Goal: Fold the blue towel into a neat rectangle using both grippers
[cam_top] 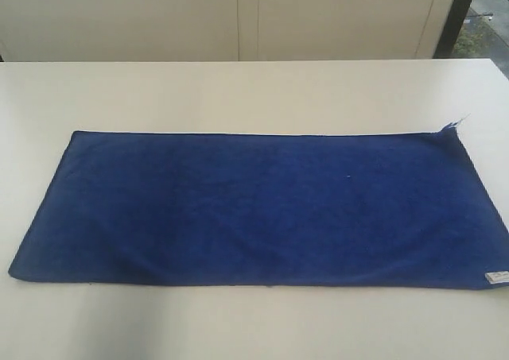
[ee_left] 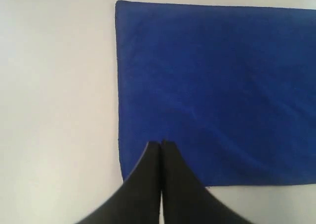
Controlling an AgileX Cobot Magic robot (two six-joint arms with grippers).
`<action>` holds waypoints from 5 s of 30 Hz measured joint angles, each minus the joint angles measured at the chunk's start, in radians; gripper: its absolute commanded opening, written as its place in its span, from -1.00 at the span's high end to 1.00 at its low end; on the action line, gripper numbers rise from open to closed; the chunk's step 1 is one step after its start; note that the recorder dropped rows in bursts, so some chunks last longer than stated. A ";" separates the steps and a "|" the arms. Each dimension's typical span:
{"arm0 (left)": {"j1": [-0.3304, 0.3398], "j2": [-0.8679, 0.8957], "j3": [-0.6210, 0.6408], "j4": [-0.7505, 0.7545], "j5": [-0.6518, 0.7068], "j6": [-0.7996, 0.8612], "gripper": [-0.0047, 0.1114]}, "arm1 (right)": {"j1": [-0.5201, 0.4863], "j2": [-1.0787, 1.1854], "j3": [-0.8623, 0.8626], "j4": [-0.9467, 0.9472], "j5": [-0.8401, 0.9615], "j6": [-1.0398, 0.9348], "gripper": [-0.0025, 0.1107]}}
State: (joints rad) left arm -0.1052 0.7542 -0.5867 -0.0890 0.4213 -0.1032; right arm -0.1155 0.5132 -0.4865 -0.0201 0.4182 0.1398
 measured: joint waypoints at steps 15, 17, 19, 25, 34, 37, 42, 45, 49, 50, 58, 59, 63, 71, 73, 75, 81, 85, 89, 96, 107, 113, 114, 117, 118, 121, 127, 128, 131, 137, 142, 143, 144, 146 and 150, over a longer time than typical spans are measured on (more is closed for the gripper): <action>0.000 -0.134 0.042 0.000 0.013 0.032 0.92 | 0.000 -0.230 0.062 0.000 0.050 -0.052 0.96; 0.000 -0.134 0.042 0.000 0.013 0.032 0.92 | 0.000 -0.230 0.062 0.000 0.050 -0.052 0.96; 0.000 -0.134 0.042 0.000 0.013 0.032 0.92 | 0.000 -0.230 0.062 0.000 0.056 -0.052 0.96; 0.000 -0.134 0.042 0.000 0.013 0.032 0.92 | 0.000 -0.230 0.066 0.000 0.101 -0.052 0.96; 0.000 -0.134 0.042 0.000 0.013 0.032 0.92 | 0.000 -0.230 0.066 0.000 0.102 -0.052 0.96; 0.000 -0.134 0.042 0.000 0.013 0.032 0.92 | 0.000 -0.230 0.066 0.000 0.102 -0.052 0.96; 0.000 -0.134 0.042 0.000 0.013 0.033 0.92 | 0.000 -0.230 0.066 0.000 0.103 -0.052 0.96; 0.000 -0.134 0.042 0.000 0.013 0.033 0.92 | 0.000 -0.230 0.066 0.000 0.103 -0.052 0.96; 0.000 -0.134 0.042 0.000 0.013 0.033 0.92 | 0.000 -0.230 0.066 0.000 0.103 -0.052 0.96; 0.000 -0.134 0.042 0.000 0.013 0.033 0.92 | 0.000 -0.230 0.066 0.000 0.103 -0.052 0.96; 0.000 -0.134 0.042 0.000 0.013 0.033 0.92 | 0.000 -0.230 0.066 0.000 0.103 -0.052 0.96; 0.000 -0.134 0.042 0.000 0.013 0.033 0.92 | 0.000 -0.230 0.066 0.000 0.103 -0.052 0.96; 0.000 -0.134 0.042 0.000 0.013 0.033 0.92 | 0.000 -0.230 0.066 0.000 0.103 -0.052 0.96; 0.000 -0.134 0.042 0.000 0.013 0.033 0.92 | 0.000 -0.230 0.066 0.000 0.103 -0.052 0.96; 0.000 -0.134 0.042 0.000 0.013 0.033 0.92 | 0.000 -0.230 0.066 0.000 0.103 -0.052 0.96; 0.000 -0.134 0.042 0.000 0.013 0.033 0.92 | 0.000 -0.230 0.066 0.000 0.103 -0.052 0.96; 0.000 -0.134 0.042 0.000 0.013 0.033 0.92 | 0.000 -0.230 0.066 0.000 0.103 -0.052 0.96; 0.000 -0.134 0.042 0.000 0.013 0.033 0.92 | 0.000 -0.230 0.066 0.000 0.103 -0.052 0.96; 0.000 -0.134 0.042 0.000 0.013 0.033 0.92 | 0.000 -0.230 0.066 0.000 0.103 -0.052 0.96; 0.000 -0.134 0.042 0.000 0.013 0.033 0.92 | 0.000 -0.230 0.066 0.000 0.103 -0.052 0.96; 0.000 -0.134 0.042 0.000 0.013 0.034 0.92 | 0.000 -0.230 0.066 0.000 0.103 -0.052 0.96; 0.000 -0.134 0.042 0.000 0.013 0.034 0.92 | 0.000 -0.230 0.066 0.000 0.103 -0.052 0.96; 0.000 -0.134 0.042 0.000 0.013 0.034 0.92 | 0.000 -0.230 0.066 0.000 0.103 -0.052 0.96; 0.000 -0.134 0.042 0.000 0.013 0.034 0.92 | 0.000 -0.230 0.066 0.000 0.103 -0.052 0.96; 0.000 -0.134 0.042 0.000 0.013 0.034 0.92 | 0.000 -0.230 0.066 0.000 0.103 -0.052 0.96; 0.000 -0.134 0.042 0.000 0.013 0.034 0.92 | 0.000 -0.230 0.066 0.000 0.101 -0.052 0.96; 0.000 -0.134 0.042 0.000 0.013 0.034 0.92 | 0.000 -0.230 0.066 0.000 0.093 -0.052 0.96; 0.000 -0.134 0.042 0.000 0.013 0.034 0.92 | 0.000 -0.230 0.066 0.000 0.093 -0.052 0.96; 0.000 -0.134 0.042 0.000 0.013 0.034 0.92 | 0.000 -0.230 0.066 0.000 0.087 -0.052 0.96; 0.000 -0.134 0.042 0.000 -0.004 0.034 0.92 | 0.000 -0.222 0.066 -0.006 0.059 -0.052 0.96; 0.000 -0.078 -0.010 0.002 0.091 0.034 0.92 | 0.000 -0.073 0.029 -0.010 0.084 -0.054 0.96; 0.000 -0.079 -0.026 0.002 0.114 0.038 0.92 | 0.000 -0.044 0.012 -0.010 0.100 -0.054 0.96; 0.000 -0.092 -0.052 0.002 0.155 0.045 0.92 | 0.000 -0.009 -0.014 -0.010 0.118 -0.054 0.96; 0.000 -0.159 -0.062 0.002 0.209 0.051 0.92 | 0.000 0.012 -0.033 -0.010 0.127 -0.054 0.96; 0.000 -0.375 -0.060 0.002 0.289 0.055 0.92 | 0.000 0.014 -0.032 -0.010 0.121 -0.054 0.96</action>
State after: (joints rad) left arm -0.1052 0.3789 -0.6471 -0.0872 0.7107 -0.0478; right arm -0.1155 0.5271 -0.5187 -0.0302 0.5391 0.0861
